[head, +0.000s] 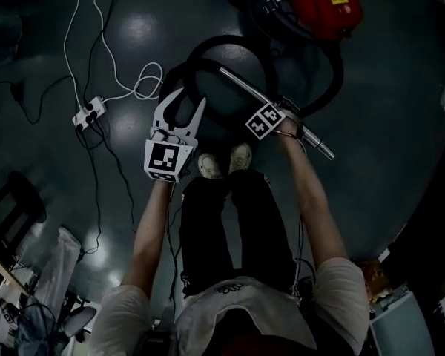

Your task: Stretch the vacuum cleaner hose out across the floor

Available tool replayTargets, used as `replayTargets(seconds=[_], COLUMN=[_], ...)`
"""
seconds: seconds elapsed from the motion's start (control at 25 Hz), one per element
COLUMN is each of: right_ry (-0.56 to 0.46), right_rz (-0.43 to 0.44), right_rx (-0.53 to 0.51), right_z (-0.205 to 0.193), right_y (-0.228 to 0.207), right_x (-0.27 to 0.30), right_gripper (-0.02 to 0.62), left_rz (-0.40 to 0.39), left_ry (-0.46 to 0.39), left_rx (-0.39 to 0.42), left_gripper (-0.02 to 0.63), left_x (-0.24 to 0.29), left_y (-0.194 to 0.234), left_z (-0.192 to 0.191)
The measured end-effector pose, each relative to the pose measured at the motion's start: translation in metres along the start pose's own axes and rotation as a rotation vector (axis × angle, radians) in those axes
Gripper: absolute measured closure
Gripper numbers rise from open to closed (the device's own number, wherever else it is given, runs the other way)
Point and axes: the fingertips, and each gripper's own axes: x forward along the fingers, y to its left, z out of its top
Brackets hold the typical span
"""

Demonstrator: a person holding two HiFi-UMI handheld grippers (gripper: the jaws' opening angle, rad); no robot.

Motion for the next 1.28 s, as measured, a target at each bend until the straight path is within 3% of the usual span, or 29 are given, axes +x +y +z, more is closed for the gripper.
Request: replayTargets(seconds=[0.16, 0.28, 0.44, 0.6, 0.72, 0.88, 1.0, 1.16, 1.28], right_ry=[0.010, -0.032, -0.094, -0.148, -0.216, -0.322, -0.434, -0.408, -0.404], right_rz=[-0.057, -0.142, -0.321, -0.471, -0.642, -0.845, -0.901, -0.951, -1.051], right_rx=[0.002, -0.051, -0.214, -0.434, -0.635, -0.859, -0.933, -1.076, -1.193], right_z=[-0.026, -0.043, -0.054, -0.069, -0.063, -0.053, -0.053, -0.076, -0.079], right_y=[-0.033, -0.064, -0.113, -0.118, -0.128, -0.128, -0.108, -0.070, -0.034], right_x=[-0.129, -0.239, -0.384, -0.512, -0.607, -0.725, -0.788, -0.831, -0.854], right_gripper=[0.439, 0.439, 0.439, 0.439, 0.439, 0.439, 0.439, 0.439, 0.439], left_rz=[-0.019, -0.068, -0.081, -0.115, -0.192, -0.359, -0.432, -0.484, -0.538], left_ry=[-0.003, -0.004, -0.068, -0.124, -0.152, -0.159, -0.175, -0.178, -0.170], left_rx=[-0.004, 0.062, 0.128, 0.192, 0.248, 0.391, 0.485, 0.514, 0.522], left_gripper=[0.454, 0.454, 0.454, 0.454, 0.454, 0.431, 0.395, 0.387, 0.385], left_x=[-0.058, -0.104, -0.165, -0.228, -0.252, -0.272, -0.286, -0.307, -0.333], left_y=[-0.046, -0.087, -0.118, -0.147, -0.170, -0.230, -0.267, -0.300, -0.324], left_z=[0.098, 0.174, 0.274, 0.334, 0.369, 0.401, 0.421, 0.424, 0.411])
